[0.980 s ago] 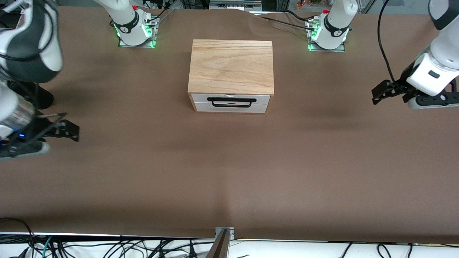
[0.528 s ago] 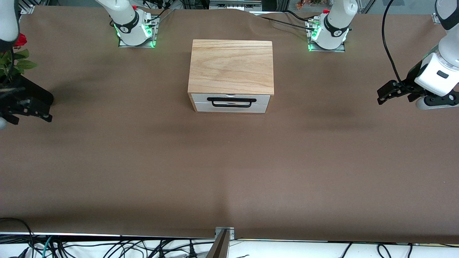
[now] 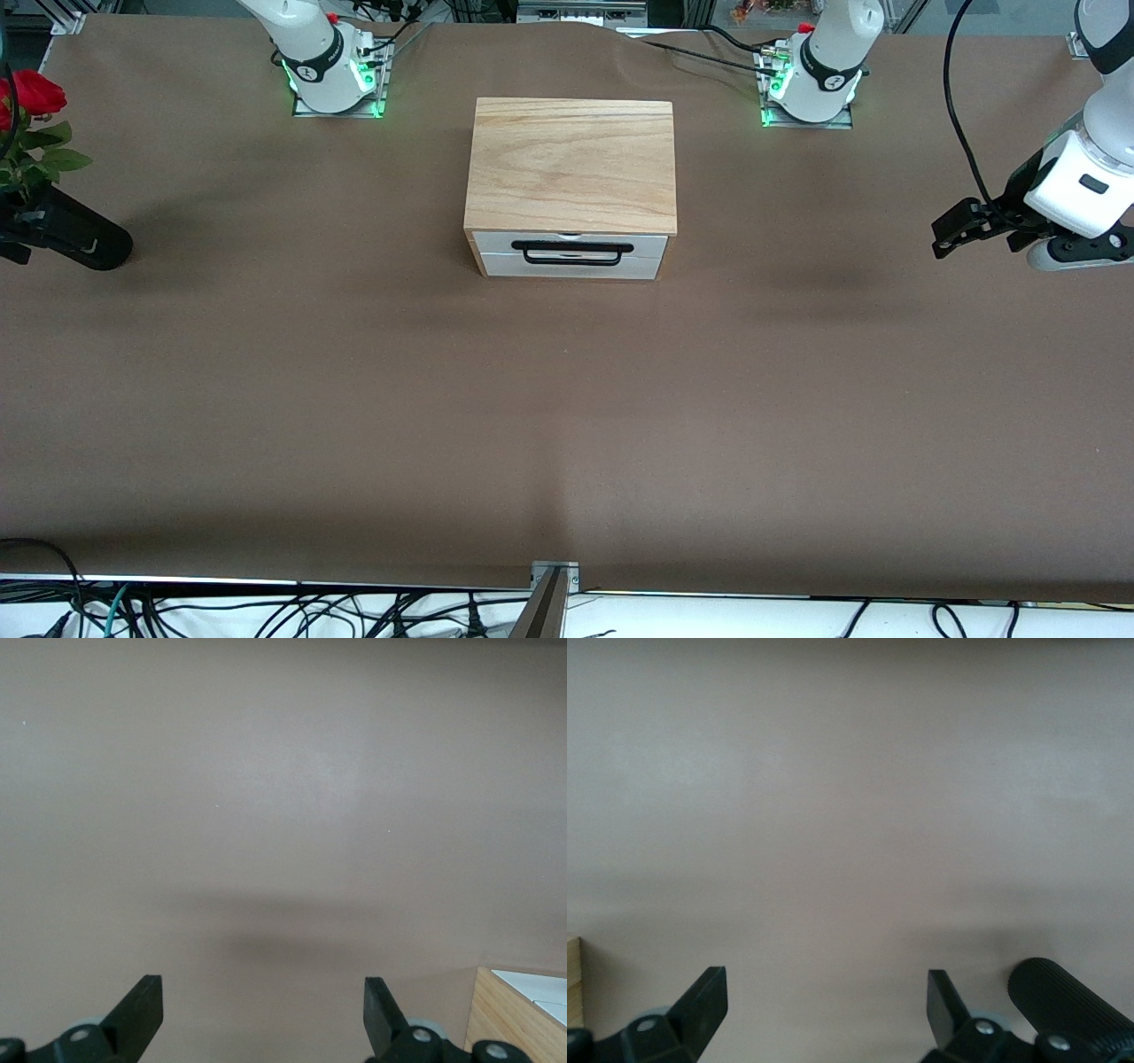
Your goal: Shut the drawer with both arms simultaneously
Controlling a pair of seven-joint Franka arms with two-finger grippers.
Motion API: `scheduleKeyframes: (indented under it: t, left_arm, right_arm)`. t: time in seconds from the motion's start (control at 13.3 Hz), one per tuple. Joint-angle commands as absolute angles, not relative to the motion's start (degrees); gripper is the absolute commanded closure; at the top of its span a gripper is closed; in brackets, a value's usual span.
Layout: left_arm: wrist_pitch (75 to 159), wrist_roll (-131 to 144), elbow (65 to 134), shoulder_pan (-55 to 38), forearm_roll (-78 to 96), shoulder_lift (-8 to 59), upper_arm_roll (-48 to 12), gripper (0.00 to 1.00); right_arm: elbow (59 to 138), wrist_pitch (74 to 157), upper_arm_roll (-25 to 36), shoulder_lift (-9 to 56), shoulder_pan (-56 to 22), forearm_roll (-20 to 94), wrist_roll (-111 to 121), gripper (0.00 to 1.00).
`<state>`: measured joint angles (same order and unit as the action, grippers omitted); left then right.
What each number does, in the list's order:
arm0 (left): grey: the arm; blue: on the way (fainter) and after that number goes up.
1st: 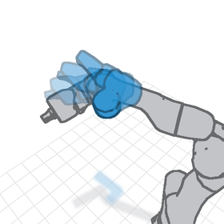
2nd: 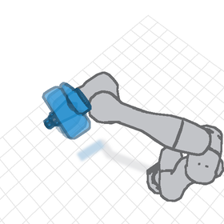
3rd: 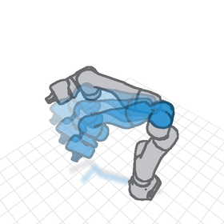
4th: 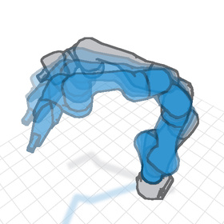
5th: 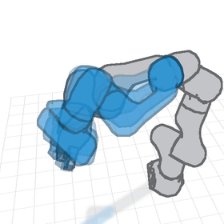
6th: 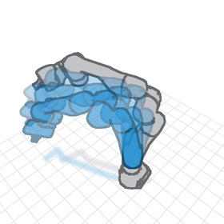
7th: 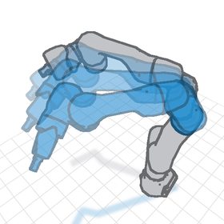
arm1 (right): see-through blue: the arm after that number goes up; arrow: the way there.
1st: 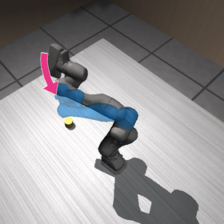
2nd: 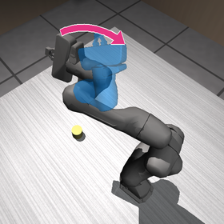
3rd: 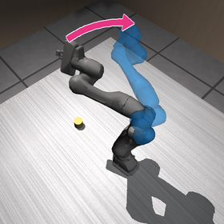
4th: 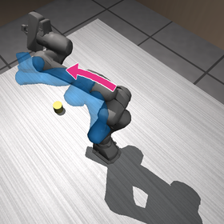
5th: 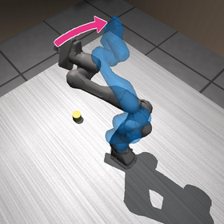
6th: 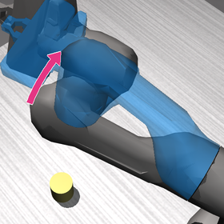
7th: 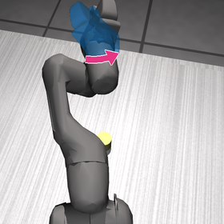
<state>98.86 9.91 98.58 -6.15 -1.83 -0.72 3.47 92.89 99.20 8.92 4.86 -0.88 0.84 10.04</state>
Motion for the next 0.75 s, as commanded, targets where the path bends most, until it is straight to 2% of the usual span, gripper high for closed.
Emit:
scheduleKeyframes:
  t: [0.0, 0.23, 0.68]
  left_arm:
    - [97.47, 9.84, 97.21, -6.50, -2.64, -0.35, 3.78, 0.00]
    - [97.47, 9.84, 97.21, -6.50, -2.64, -0.26, 3.78, 0.00]
    - [97.47, 9.76, 97.21, -6.50, -2.64, -0.26, 3.78, 0.00]
  right_arm:
    - [93.52, 98.97, 7.73, 3.34, -1.49, 0.44, 8.97, 0.00]
    - [91.24, 97.56, 7.65, 4.22, -4.82, 0.44, 2.31, 0.00]
    - [87.80, 95.27, 7.73, 6.86, -5.10, -0.09, 2.55, 0.00]
